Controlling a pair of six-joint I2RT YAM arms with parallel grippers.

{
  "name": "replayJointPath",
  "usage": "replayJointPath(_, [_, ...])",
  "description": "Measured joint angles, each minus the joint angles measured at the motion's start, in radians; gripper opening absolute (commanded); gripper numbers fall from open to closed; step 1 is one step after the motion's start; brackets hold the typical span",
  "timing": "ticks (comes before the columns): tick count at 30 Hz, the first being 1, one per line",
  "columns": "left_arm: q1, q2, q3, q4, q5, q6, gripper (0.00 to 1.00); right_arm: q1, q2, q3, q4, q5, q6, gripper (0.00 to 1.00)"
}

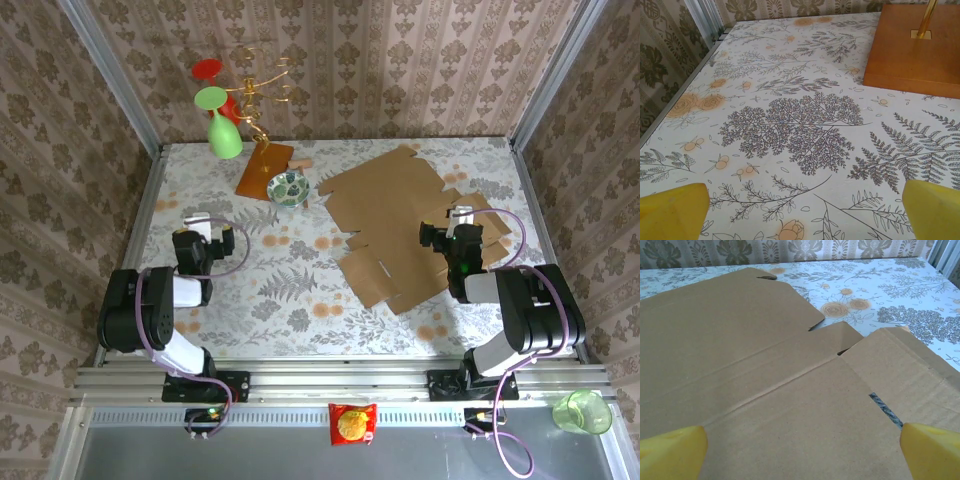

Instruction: Fold the paper box

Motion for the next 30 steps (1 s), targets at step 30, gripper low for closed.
replayJointPath(30, [-0.002,0.0,0.0,0.002,-0.001,0.003,1.0,0.0,0.0,0.0,0.0,-0.016,0.0,1.0])
